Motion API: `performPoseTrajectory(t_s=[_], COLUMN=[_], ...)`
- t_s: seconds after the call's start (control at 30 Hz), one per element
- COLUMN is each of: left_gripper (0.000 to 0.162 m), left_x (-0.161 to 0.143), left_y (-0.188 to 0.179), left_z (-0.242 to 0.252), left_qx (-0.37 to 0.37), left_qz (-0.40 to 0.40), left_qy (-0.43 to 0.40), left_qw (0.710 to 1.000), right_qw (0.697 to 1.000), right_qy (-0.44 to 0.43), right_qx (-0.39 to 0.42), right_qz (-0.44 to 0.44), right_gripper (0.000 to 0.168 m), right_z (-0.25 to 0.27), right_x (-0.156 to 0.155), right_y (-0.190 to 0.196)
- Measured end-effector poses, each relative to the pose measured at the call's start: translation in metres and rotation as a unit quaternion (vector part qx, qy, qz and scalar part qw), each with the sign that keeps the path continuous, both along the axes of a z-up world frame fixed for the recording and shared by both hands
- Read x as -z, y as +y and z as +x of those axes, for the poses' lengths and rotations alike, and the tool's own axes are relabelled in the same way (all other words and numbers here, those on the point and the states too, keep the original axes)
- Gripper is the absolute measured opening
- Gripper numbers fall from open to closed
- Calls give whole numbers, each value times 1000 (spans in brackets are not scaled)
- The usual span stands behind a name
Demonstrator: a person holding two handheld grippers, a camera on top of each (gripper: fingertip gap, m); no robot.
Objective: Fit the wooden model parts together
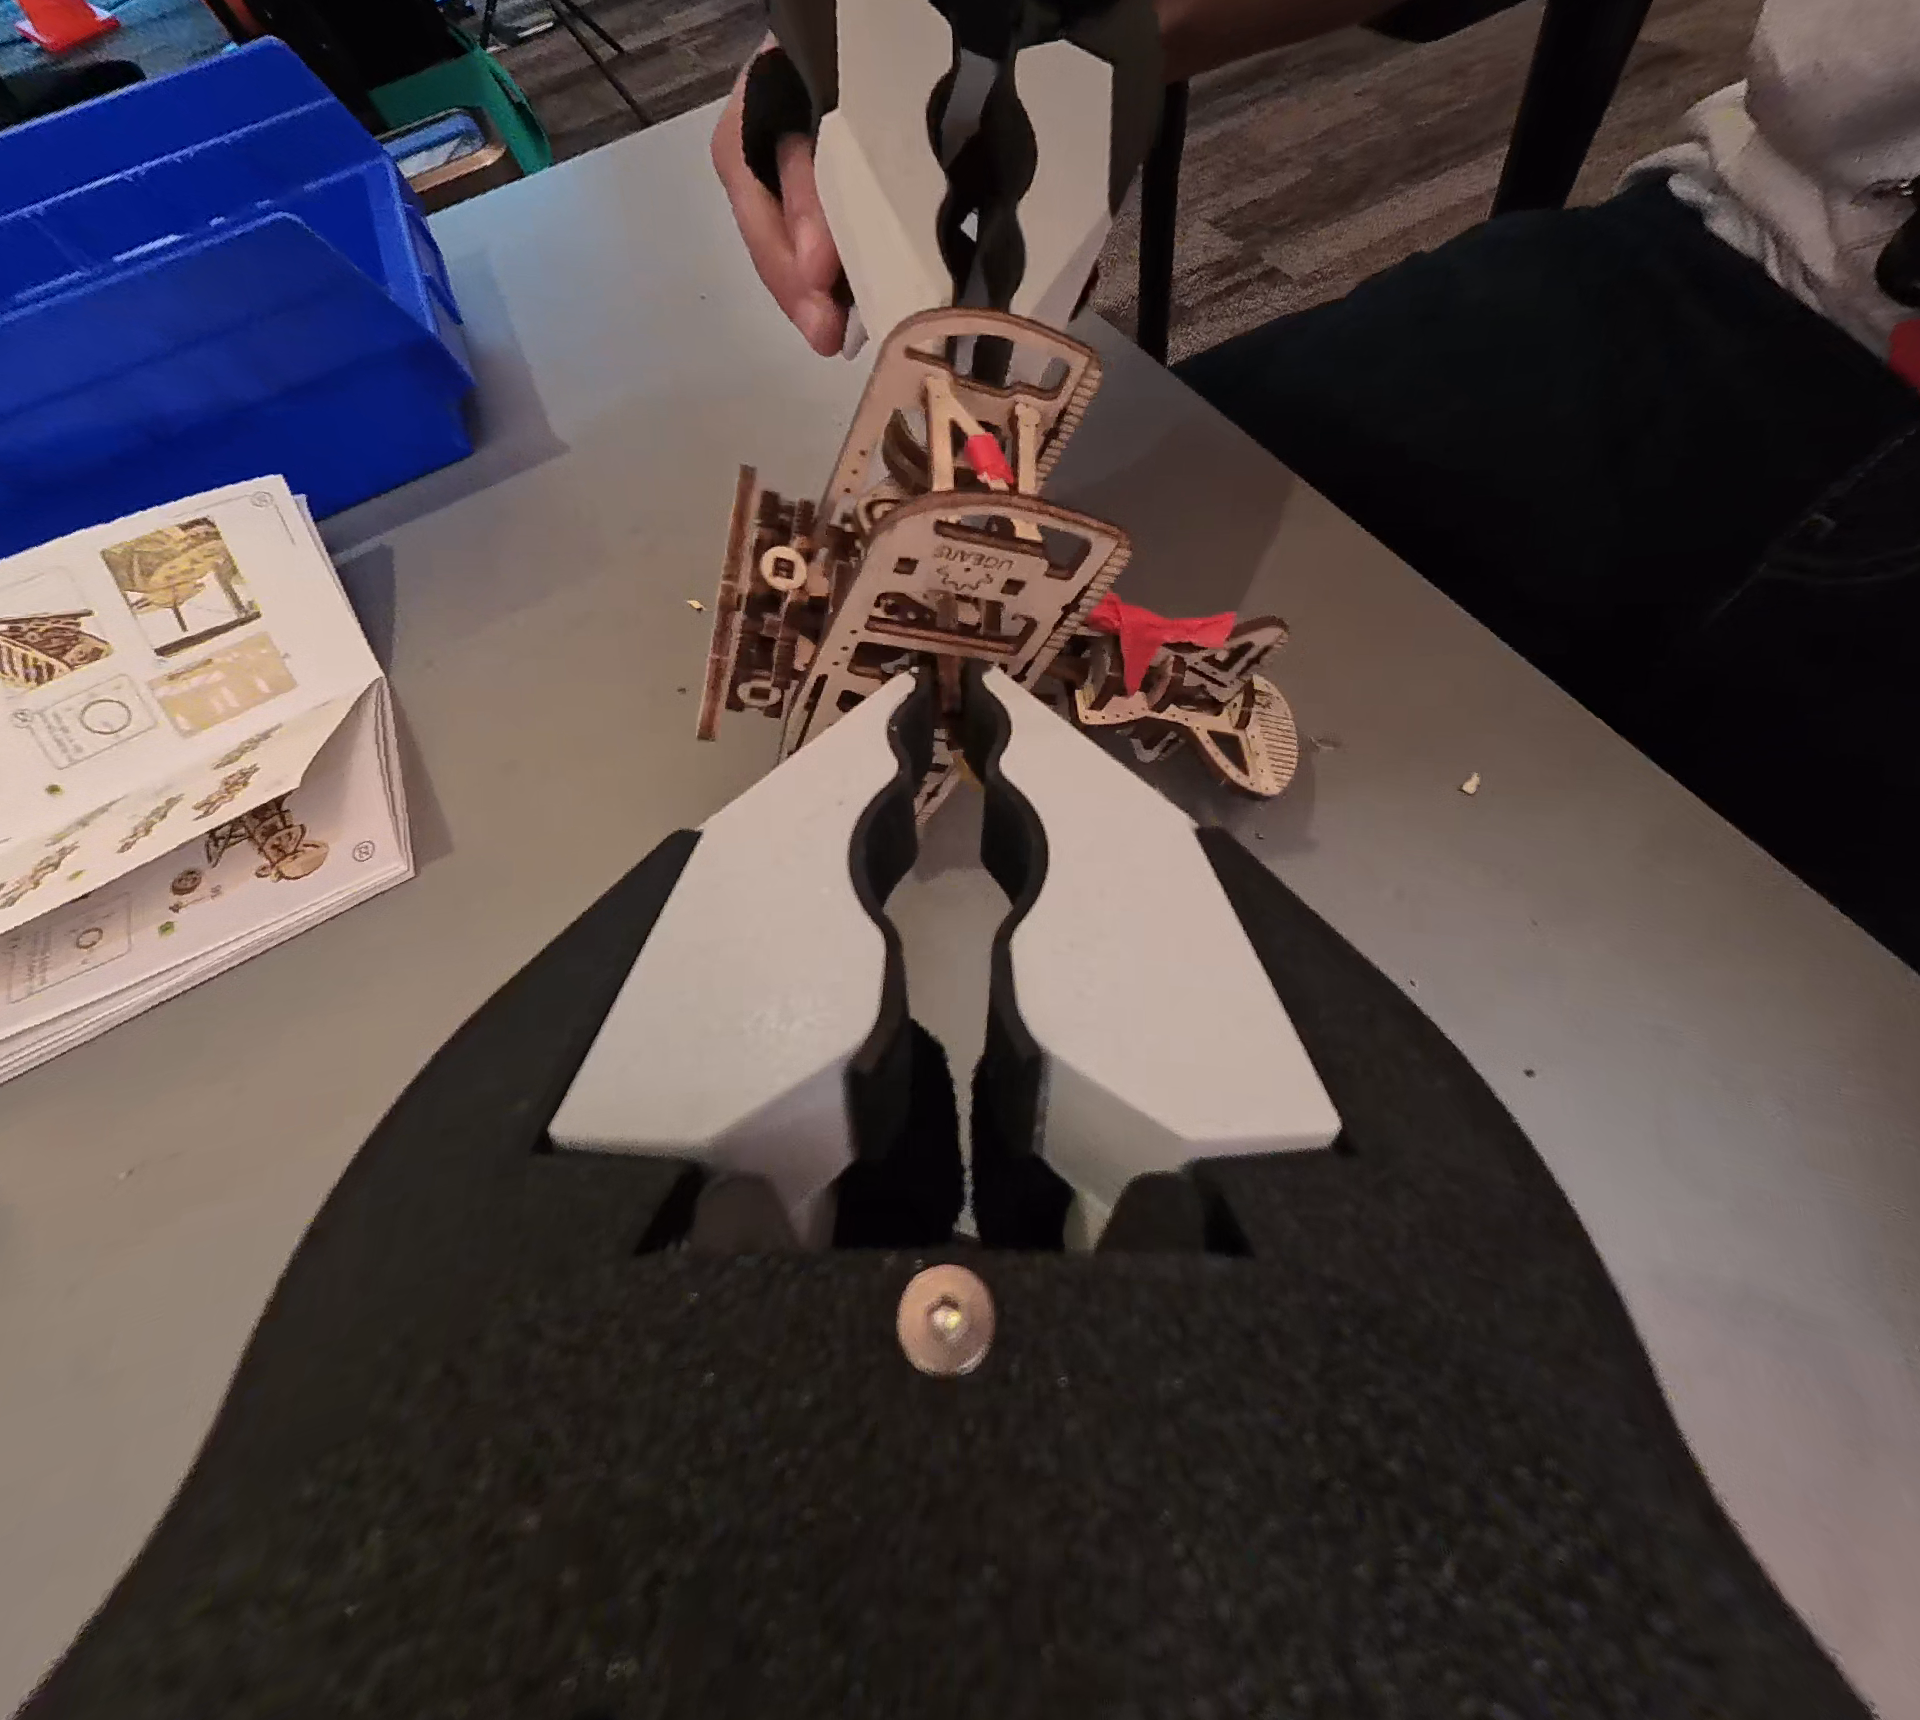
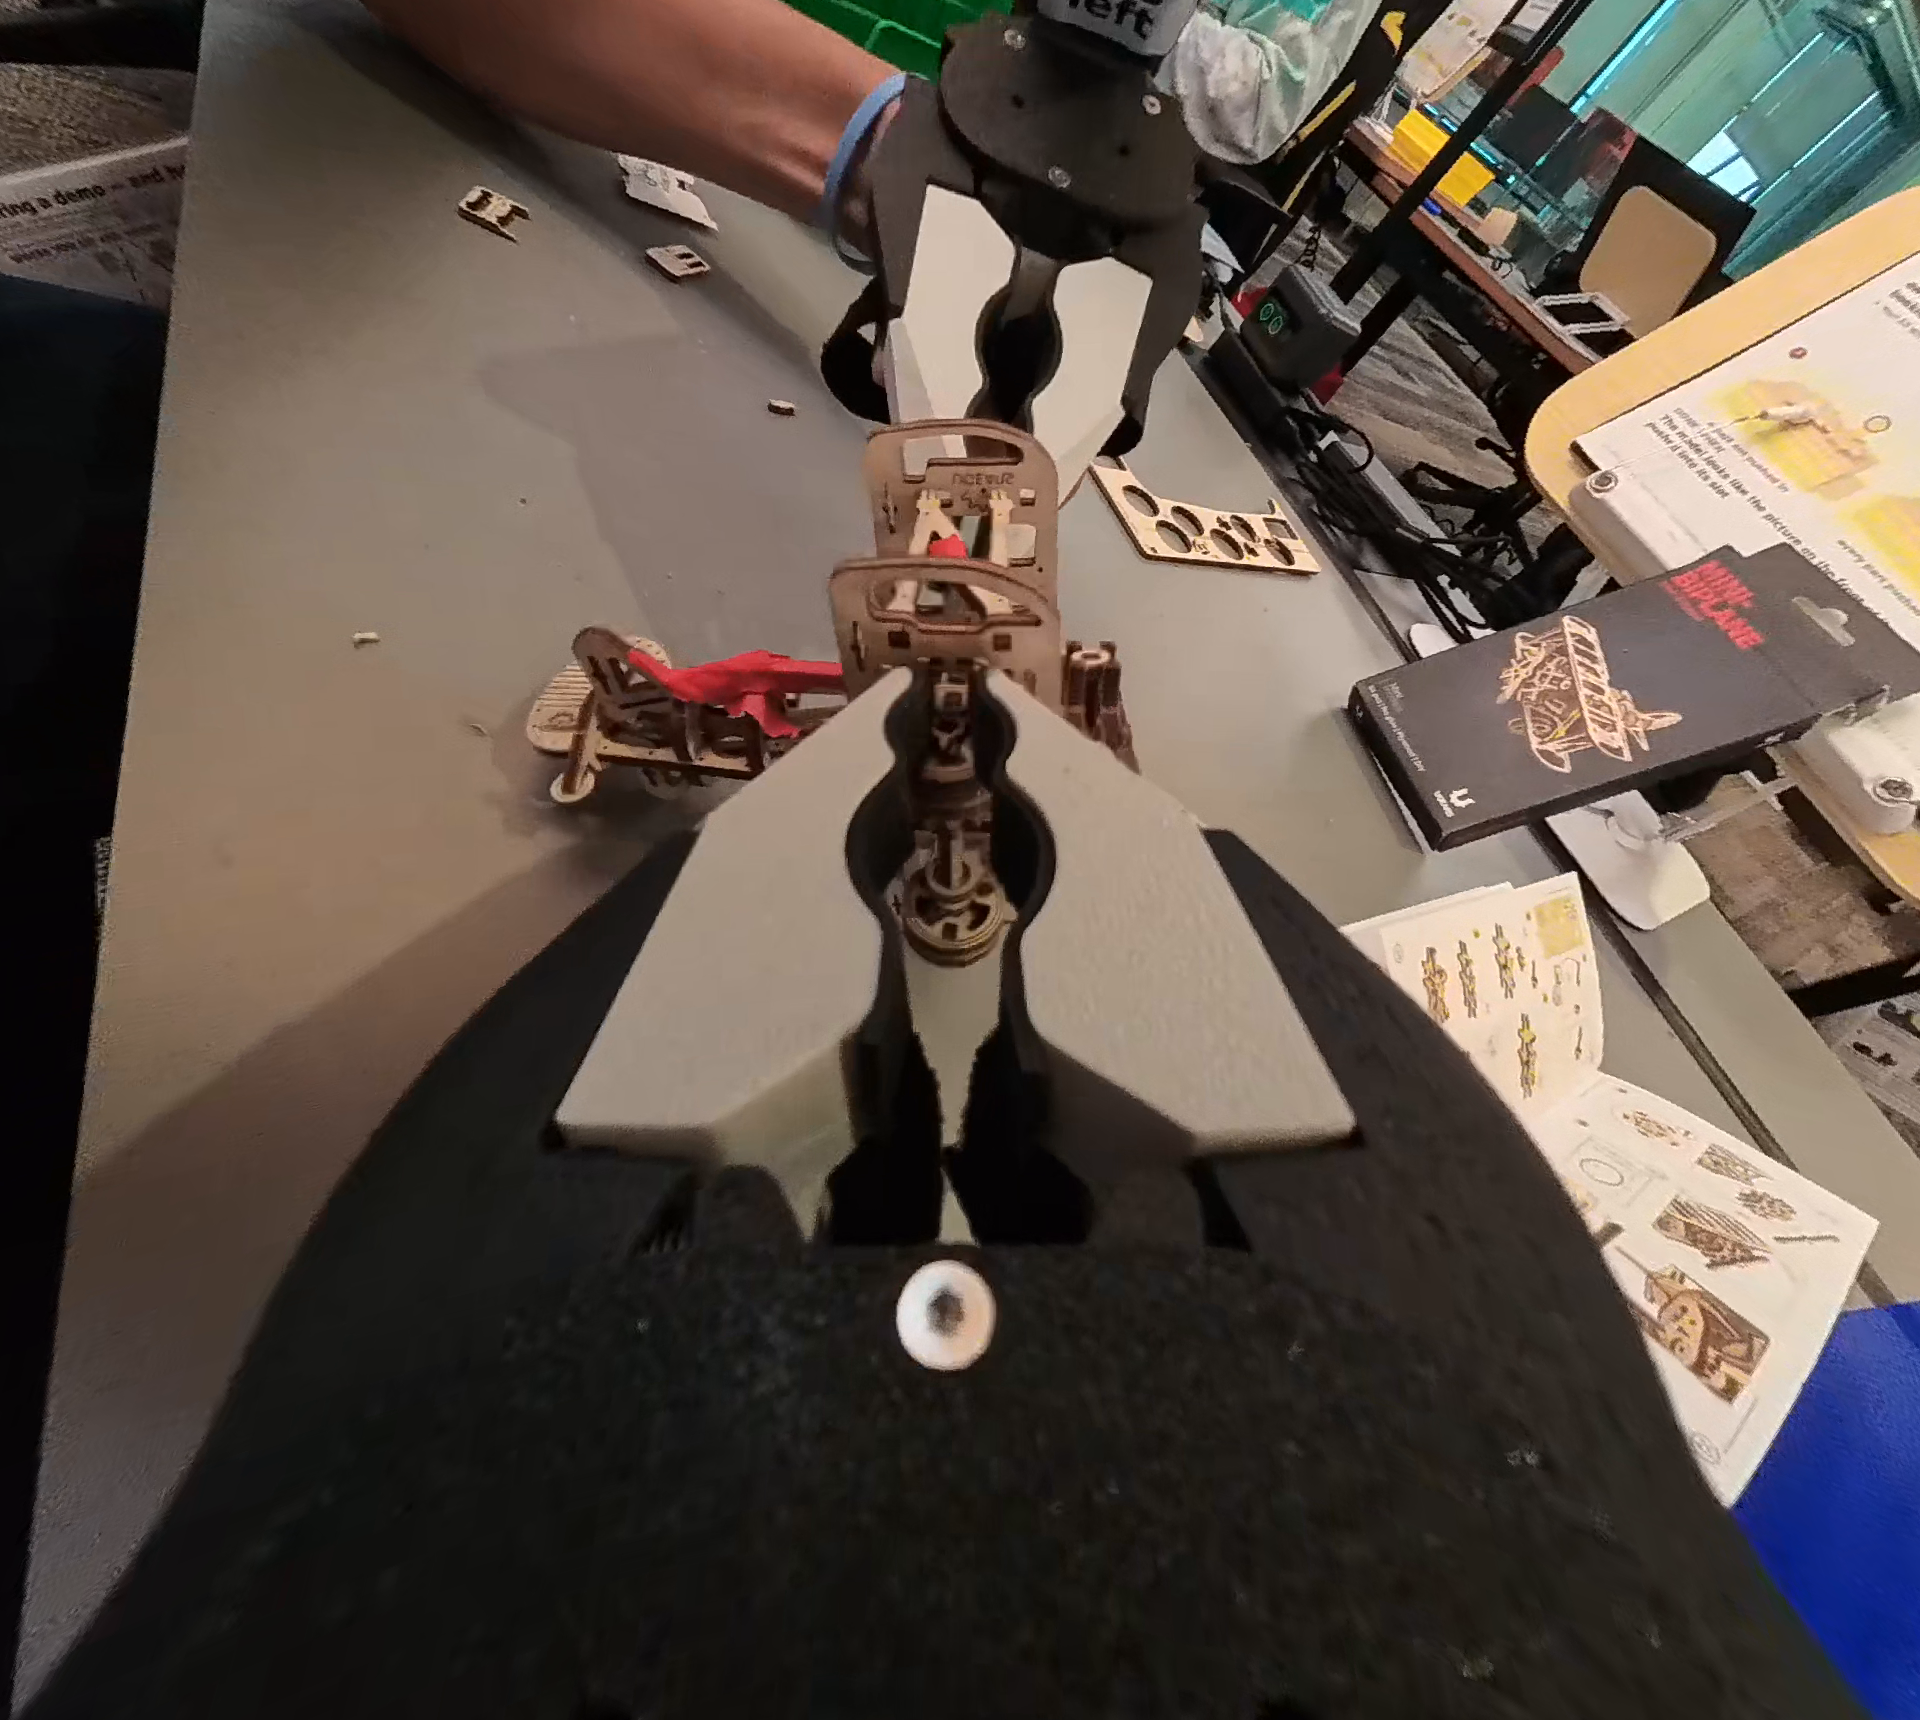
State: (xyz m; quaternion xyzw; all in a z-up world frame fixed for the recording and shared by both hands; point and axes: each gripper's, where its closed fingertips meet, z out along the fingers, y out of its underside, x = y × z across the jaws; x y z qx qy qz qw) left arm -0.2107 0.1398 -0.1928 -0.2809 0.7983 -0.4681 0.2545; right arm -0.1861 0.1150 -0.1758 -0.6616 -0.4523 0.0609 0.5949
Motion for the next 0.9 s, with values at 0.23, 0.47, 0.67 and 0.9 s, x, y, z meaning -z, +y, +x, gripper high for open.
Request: performPoseTrajectory(t_s=[0.23, 0.47, 0.67, 0.9], left_gripper=[2, 2, 2, 2], left_x=[0, 2, 0, 0], left_y=[-3, -6, -7, -8], left_z=[2, 3, 4, 3], left_qx=[5, 5, 4, 4], left_qz=[-10, -48, -44, -44], left_qy=[-12, -16, -17, -13], left_qw=[1000, 999, 999, 999], right_qw=[1000, 998, 996, 992], right_qy=[2, 49, 9, -35], right_qx=[7, 42, 76, 121], right_qz=[-11, -25, -54, -17], right_gripper=[6, 33, 53, 39], right_z=[3, 12, -4, 3], right_x=[-1, -18, -10, -6], right_y=[-3, -20, -12, -4])
